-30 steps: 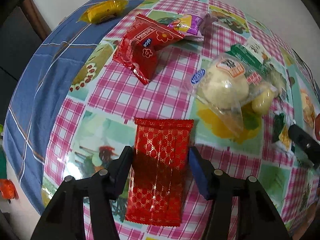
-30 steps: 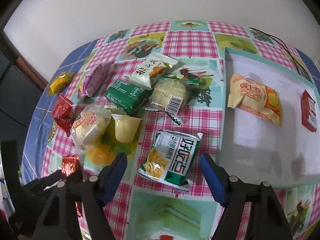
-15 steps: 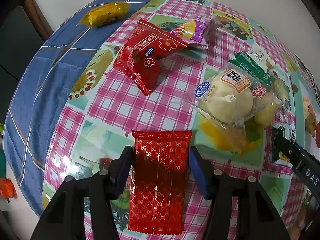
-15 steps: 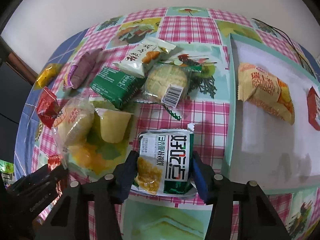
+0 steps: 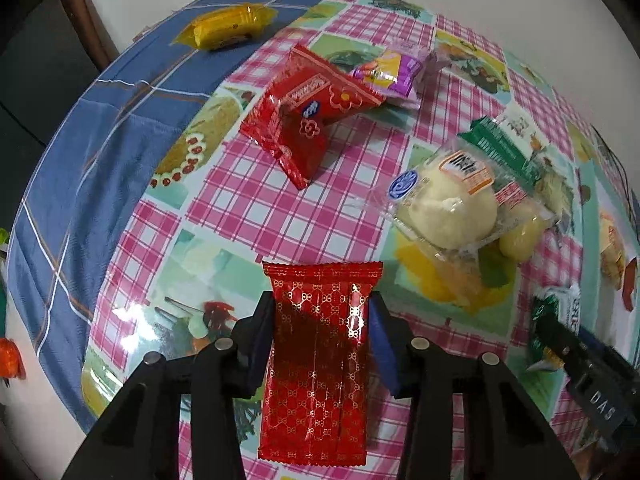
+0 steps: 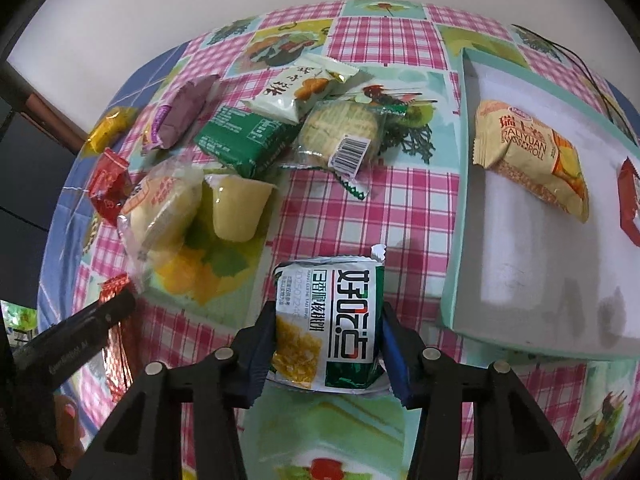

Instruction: Organize snacks

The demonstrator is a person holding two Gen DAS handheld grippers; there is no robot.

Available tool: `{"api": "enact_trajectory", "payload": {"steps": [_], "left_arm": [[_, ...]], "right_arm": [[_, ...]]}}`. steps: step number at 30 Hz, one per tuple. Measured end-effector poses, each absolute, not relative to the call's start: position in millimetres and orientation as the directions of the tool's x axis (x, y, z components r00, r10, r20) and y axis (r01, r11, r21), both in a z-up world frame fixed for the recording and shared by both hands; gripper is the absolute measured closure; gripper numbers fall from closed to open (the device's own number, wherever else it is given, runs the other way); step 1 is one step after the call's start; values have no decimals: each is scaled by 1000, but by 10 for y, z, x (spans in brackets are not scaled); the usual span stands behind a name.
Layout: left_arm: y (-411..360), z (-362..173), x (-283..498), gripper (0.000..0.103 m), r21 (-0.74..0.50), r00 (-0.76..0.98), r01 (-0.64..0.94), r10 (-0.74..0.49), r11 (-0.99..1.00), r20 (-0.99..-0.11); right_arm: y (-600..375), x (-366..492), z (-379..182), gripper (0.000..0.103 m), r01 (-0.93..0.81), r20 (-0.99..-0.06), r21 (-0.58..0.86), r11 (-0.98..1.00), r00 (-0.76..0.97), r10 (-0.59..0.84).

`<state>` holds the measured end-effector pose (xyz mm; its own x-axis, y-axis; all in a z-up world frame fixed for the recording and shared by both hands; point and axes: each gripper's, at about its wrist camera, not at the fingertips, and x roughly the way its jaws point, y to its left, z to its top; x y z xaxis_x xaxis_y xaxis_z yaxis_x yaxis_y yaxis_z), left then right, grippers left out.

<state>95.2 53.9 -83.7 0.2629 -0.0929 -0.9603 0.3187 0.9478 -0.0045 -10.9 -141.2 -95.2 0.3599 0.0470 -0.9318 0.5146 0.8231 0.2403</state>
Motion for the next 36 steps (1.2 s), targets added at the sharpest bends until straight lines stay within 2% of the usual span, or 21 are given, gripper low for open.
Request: {"api": "enact_trajectory", "payload": {"steps": [10, 18, 36], "left_arm": [[510, -244, 769, 57, -56, 342, 302, -163, 952, -925], [60, 143, 558, 57, -82, 399, 342, -224, 936, -889], [-1179, 247, 283, 57, -103, 380, 499, -324, 860, -867]], "right_arm": [[-1501, -396, -533, 52, 507, -892, 283, 814, 451, 29], [-1688, -534, -357, 52, 553, -879, 270, 788, 476, -33], [-2406, -1016, -306, 51, 710, -872, 273, 649, 467, -144]]}}
